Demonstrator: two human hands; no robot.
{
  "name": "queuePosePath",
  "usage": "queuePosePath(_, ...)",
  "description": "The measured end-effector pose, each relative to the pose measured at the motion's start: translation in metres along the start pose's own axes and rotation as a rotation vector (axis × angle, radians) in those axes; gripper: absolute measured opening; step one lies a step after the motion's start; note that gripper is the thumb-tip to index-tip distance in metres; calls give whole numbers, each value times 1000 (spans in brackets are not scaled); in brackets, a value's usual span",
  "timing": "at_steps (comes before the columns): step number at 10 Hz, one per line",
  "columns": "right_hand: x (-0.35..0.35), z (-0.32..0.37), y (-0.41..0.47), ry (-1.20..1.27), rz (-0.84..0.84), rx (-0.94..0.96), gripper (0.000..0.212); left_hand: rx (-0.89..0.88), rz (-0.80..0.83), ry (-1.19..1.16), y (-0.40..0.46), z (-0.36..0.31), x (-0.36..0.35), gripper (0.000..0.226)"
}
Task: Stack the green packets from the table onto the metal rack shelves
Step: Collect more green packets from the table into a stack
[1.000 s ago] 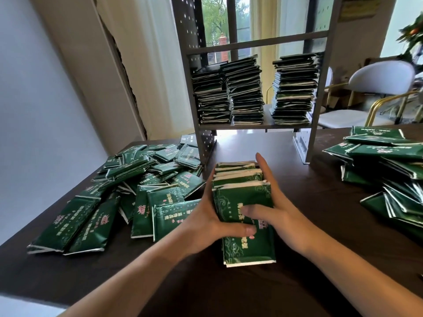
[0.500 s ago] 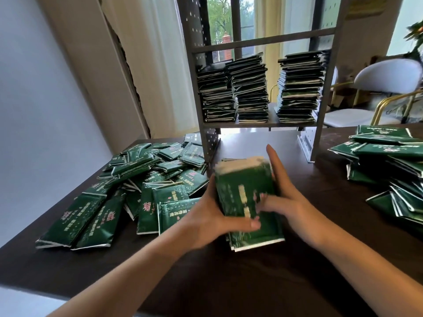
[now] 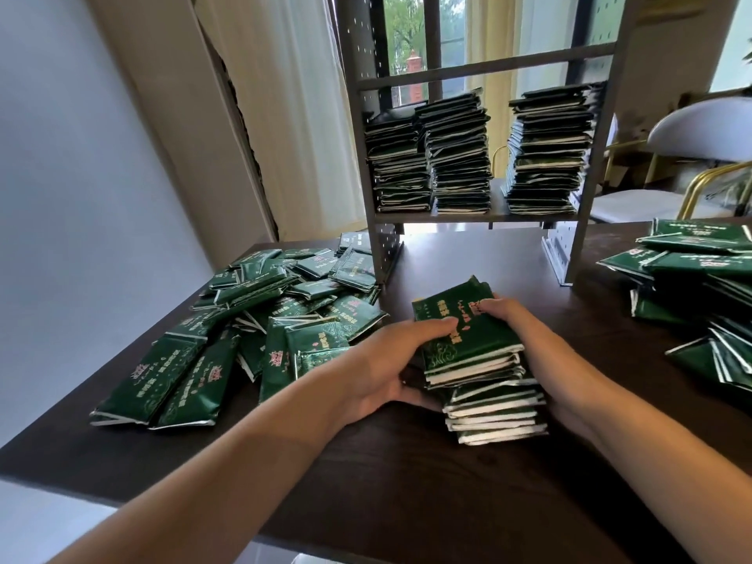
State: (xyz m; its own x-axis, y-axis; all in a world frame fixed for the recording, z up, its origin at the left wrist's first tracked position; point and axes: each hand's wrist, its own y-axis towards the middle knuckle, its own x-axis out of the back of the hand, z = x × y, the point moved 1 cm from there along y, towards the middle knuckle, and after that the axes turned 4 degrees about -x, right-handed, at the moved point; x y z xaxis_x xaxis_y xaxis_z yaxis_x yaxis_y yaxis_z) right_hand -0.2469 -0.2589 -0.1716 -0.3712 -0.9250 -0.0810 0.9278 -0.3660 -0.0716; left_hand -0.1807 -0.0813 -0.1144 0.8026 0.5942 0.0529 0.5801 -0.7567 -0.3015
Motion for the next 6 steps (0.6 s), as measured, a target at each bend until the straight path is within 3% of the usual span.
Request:
queuePosePath(1,-13,16,-15,-61,46,-16,56,2,-7,37,1,0,-2,31)
queuePosePath(2,-18,23,-21,-110,-68,-7,60,-18,-29,215,4,-7,6,43)
queuePosePath(3,-21,29,-28,-193,-97,45,51,-90,-102,544,-5,-12,29,64)
queuePosePath(4,-20,27,-22,-186,-123,17,40,-151,-169,942,-12,-17,61,45)
queuePosePath(5,-24,30,-27,-123,-116,-4,38,39,-162,1323,-13,-13,82,67)
queuePosePath(6,-24,29,-27,-84,-126,-7,36,98,-163,1370,-8,-2,86,89)
